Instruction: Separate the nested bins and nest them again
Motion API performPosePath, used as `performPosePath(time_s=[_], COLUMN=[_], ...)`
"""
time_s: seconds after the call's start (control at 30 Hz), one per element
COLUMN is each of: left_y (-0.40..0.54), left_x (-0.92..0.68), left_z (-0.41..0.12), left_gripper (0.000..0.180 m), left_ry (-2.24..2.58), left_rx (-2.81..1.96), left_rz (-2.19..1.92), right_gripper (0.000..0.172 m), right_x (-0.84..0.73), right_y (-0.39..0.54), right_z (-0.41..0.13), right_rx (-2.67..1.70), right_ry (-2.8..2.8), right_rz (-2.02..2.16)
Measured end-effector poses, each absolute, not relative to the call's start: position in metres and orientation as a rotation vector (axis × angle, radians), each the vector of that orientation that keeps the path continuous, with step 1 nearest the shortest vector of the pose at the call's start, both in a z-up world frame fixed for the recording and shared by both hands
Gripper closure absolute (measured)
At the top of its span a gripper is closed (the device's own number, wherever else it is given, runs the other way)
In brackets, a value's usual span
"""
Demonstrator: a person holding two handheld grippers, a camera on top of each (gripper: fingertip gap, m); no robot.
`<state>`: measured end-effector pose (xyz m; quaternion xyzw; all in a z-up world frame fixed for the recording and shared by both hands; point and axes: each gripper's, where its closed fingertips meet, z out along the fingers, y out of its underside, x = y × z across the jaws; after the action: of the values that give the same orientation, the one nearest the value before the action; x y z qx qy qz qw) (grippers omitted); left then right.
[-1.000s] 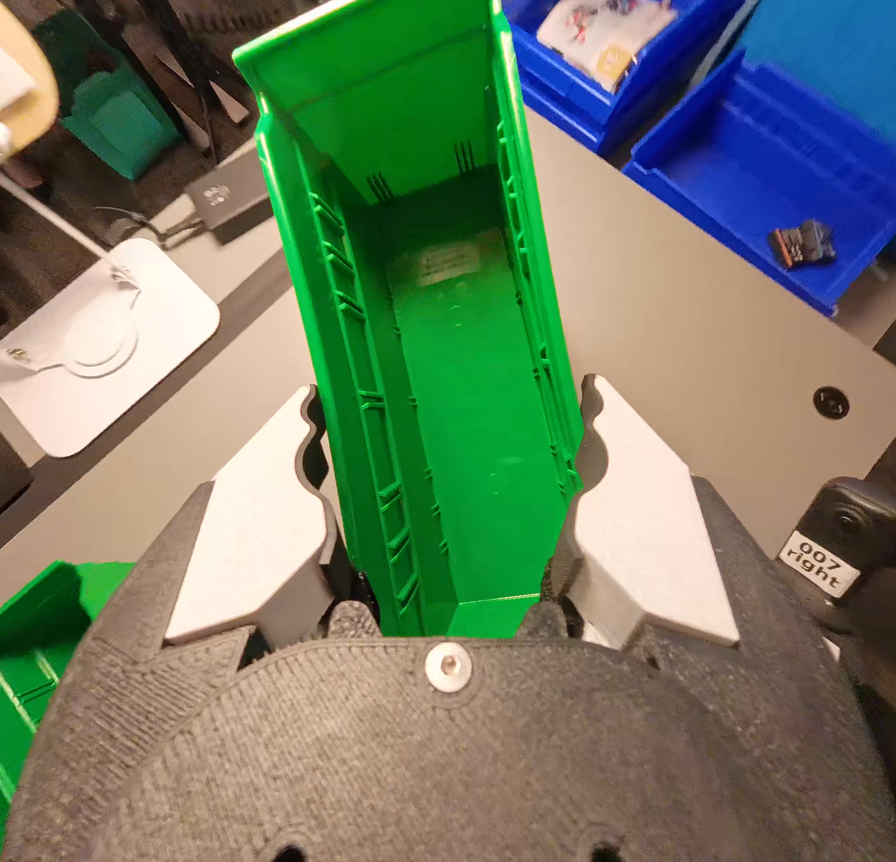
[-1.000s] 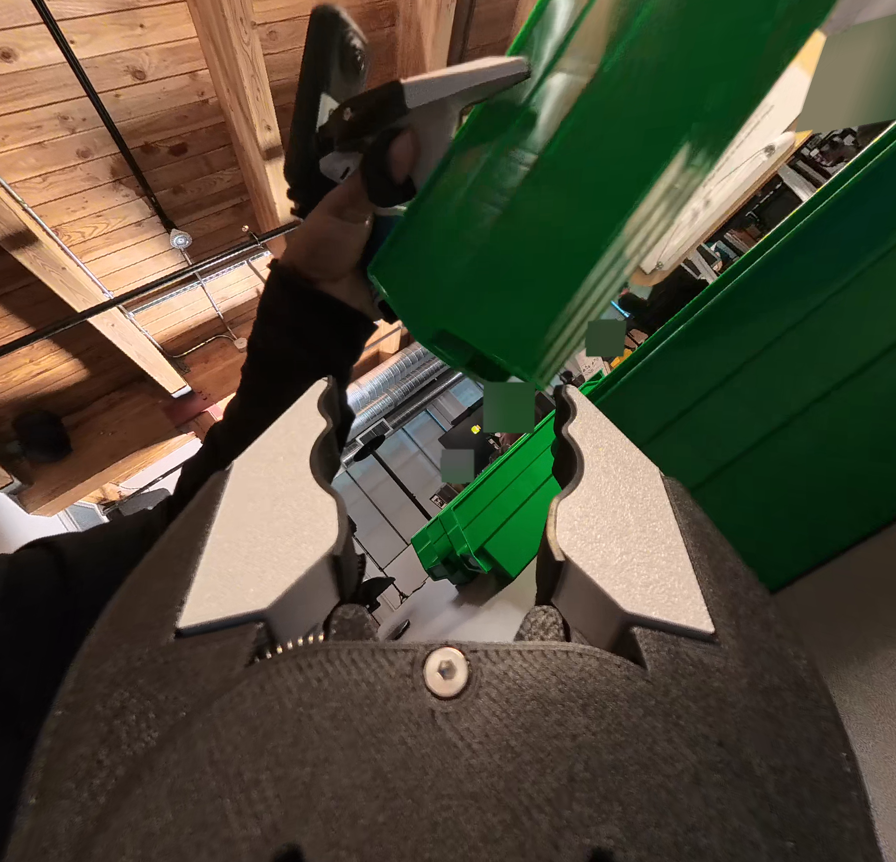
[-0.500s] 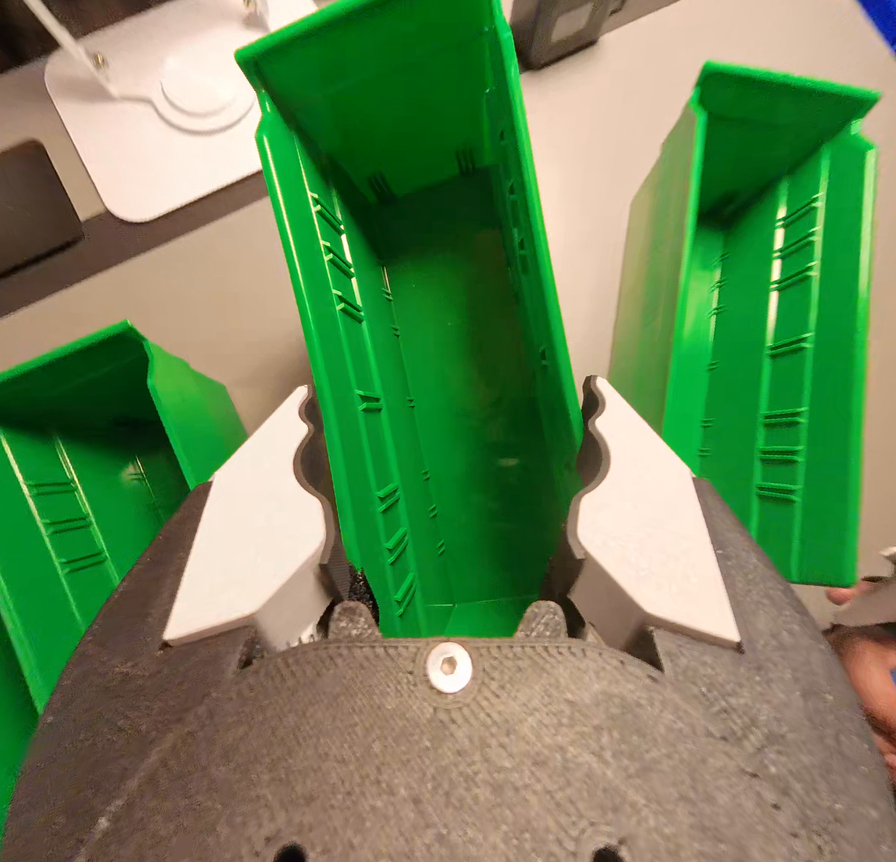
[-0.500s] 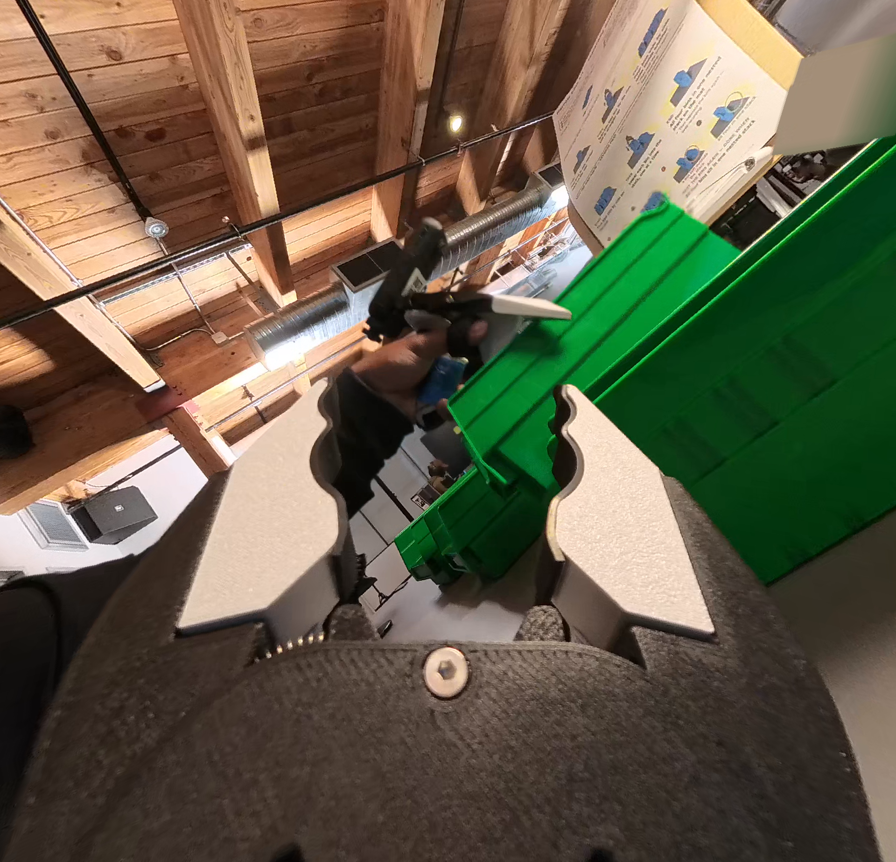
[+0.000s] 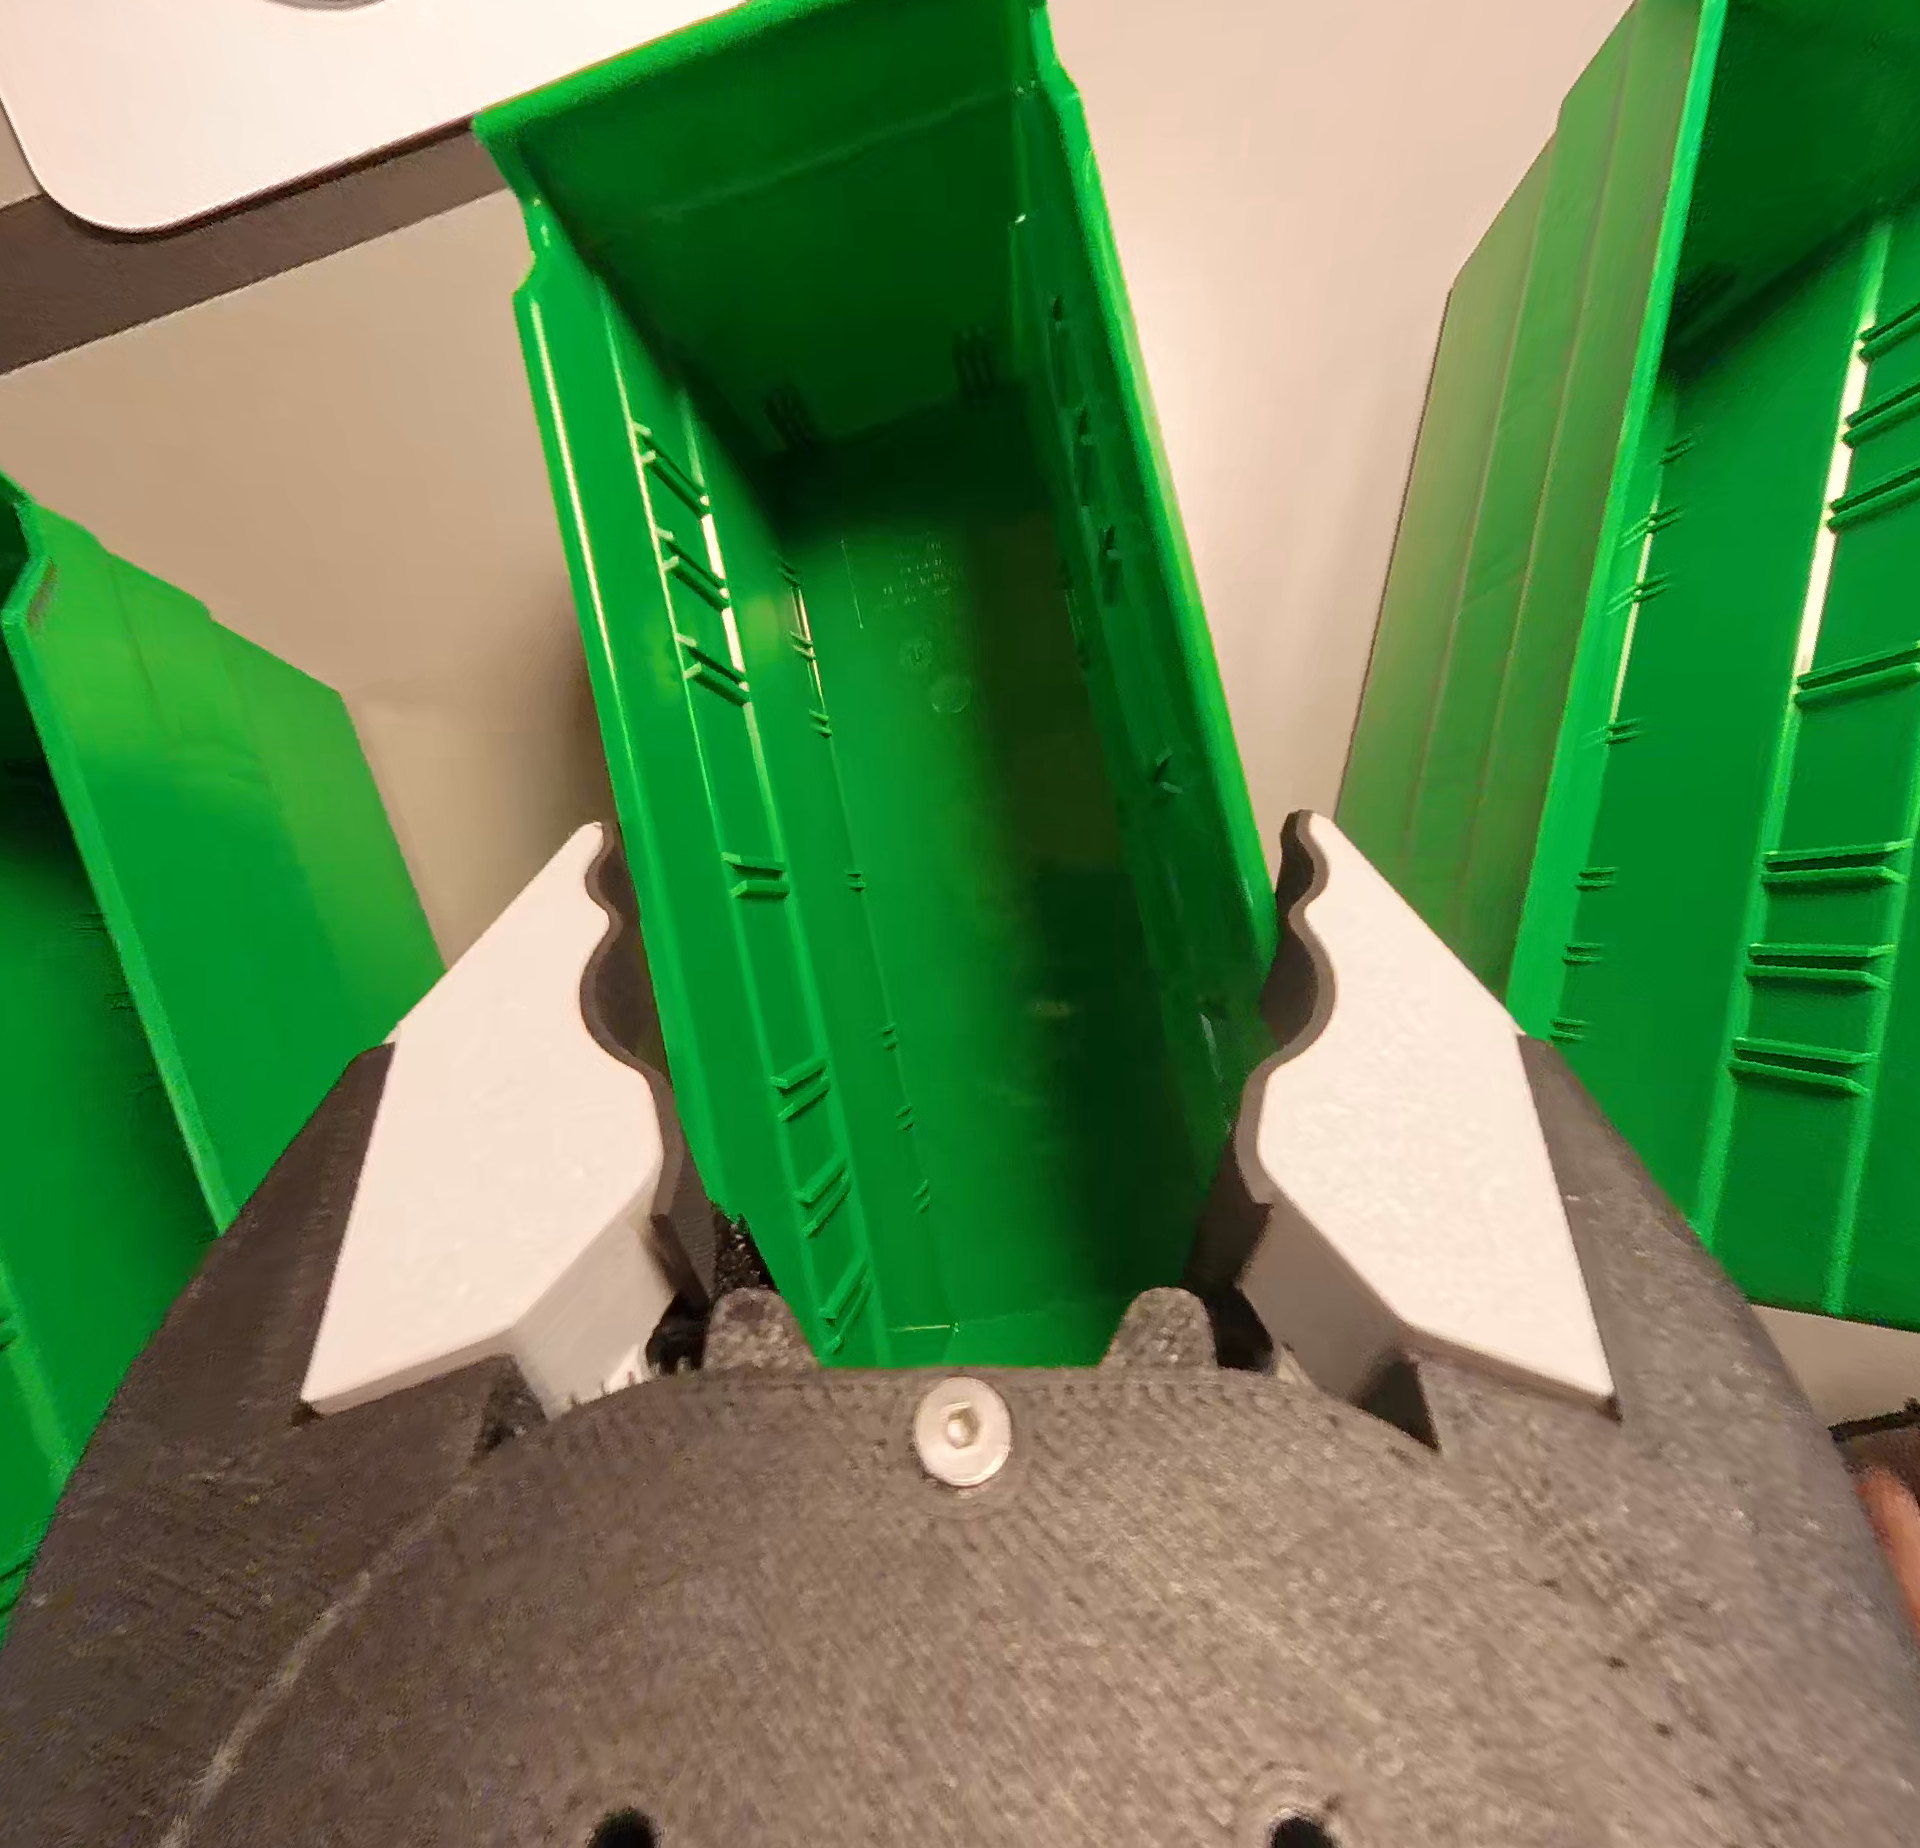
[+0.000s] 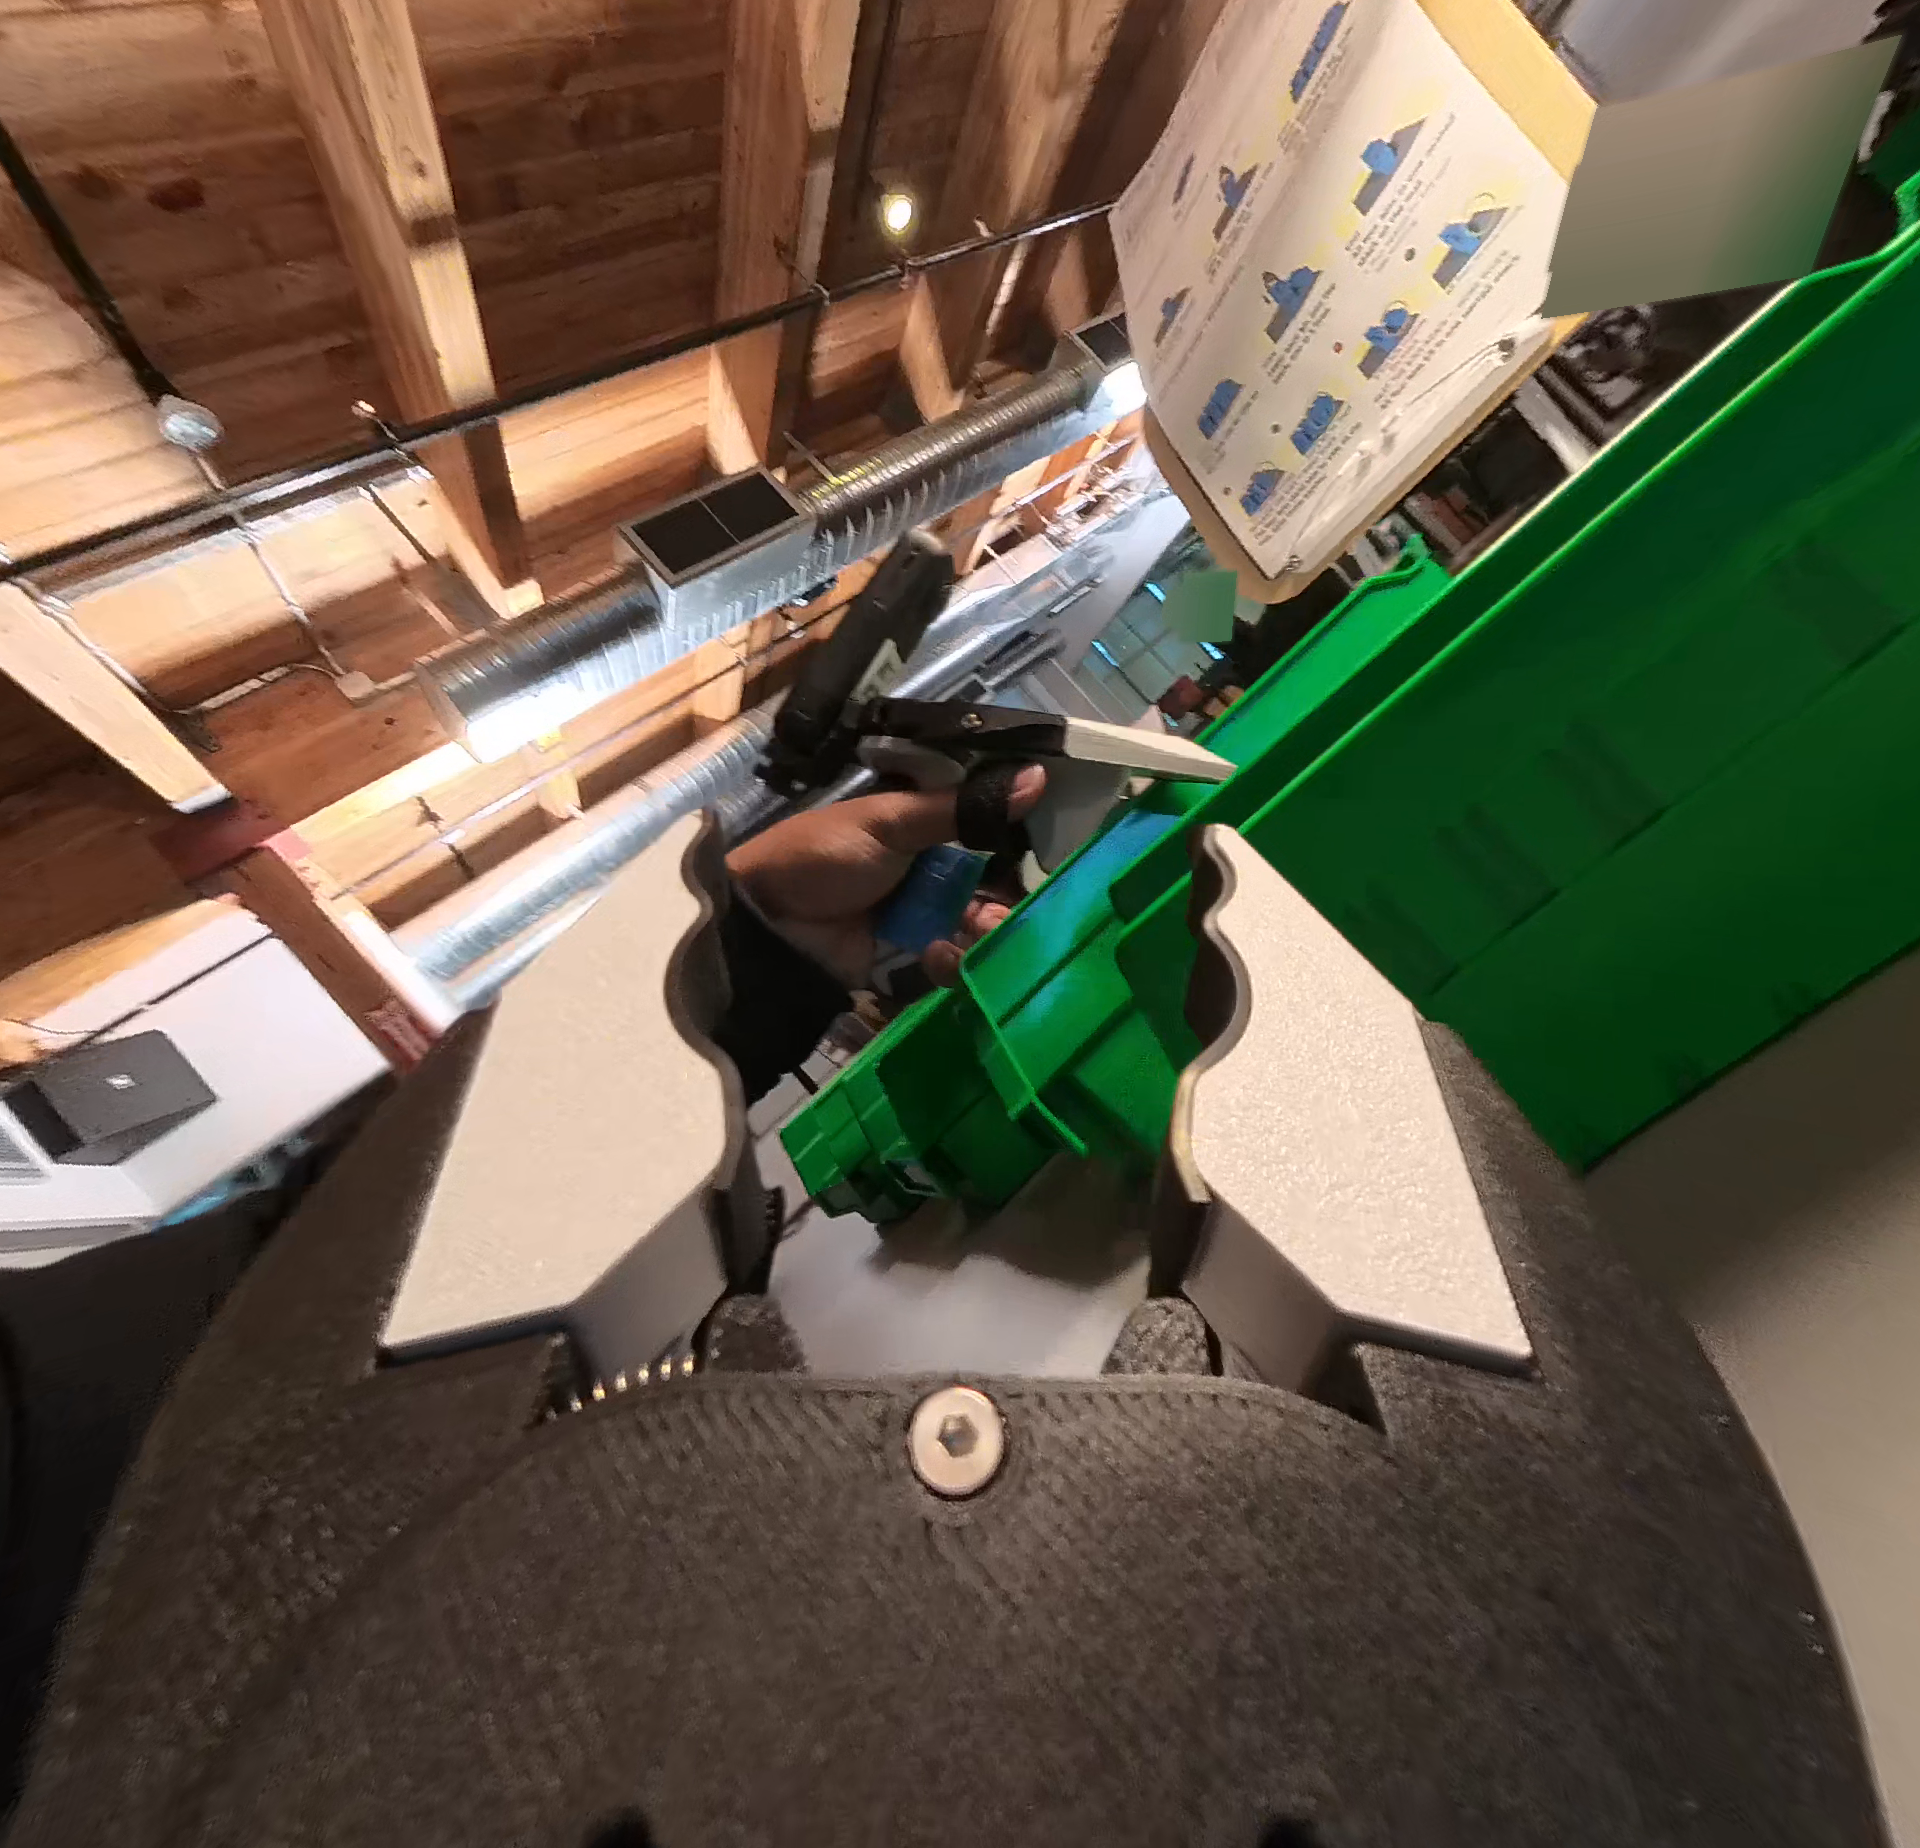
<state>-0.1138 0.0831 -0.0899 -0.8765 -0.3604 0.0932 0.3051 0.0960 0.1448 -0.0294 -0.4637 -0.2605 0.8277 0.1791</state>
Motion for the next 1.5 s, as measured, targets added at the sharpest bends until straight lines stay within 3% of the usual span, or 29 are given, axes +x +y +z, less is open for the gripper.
performPosePath(time_s=[0.2, 0.47, 0.73, 1.07, 1.2, 1.5], left_y=[0.089, 0.054, -0.015, -0.081, -0.101, -0.099], left_x=[-0.099, -0.018, 0.038, 0.040, 0.035, 0.034], left_z=[-0.057, -0.028, -0.072, -0.119, -0.124, -0.128], left_gripper=[0.041, 0.051, 0.058, 0.067, 0.072, 0.074], left_ry=[-0.844, -0.602, -0.609, -0.691, -0.712, -0.700], left_rx=[-2.204, -2.093, -1.974, -1.904, -1.870, -1.843], left_rz=[0.284, 0.101, -0.003, 0.015, 0.027, 0.044], right_gripper=[0.082, 0.082, 0.090, 0.096, 0.109, 0.108], right_x=[0.095, 0.081, 0.071, 0.103, 0.125, 0.113], right_y=[0.152, 0.149, 0.152, 0.229, 0.265, 0.198], right_z=[-0.039, -0.073, -0.103, -0.117, -0.120, -0.084], right_rx=[-1.387, -1.565, -1.744, -1.865, -1.892, -1.565], right_ry=[-0.835, -1.080, -1.264, -1.107, -1.034, -1.178], right_rz=[2.162, 1.799, 1.685, 1.300, 1.148, 1.172])
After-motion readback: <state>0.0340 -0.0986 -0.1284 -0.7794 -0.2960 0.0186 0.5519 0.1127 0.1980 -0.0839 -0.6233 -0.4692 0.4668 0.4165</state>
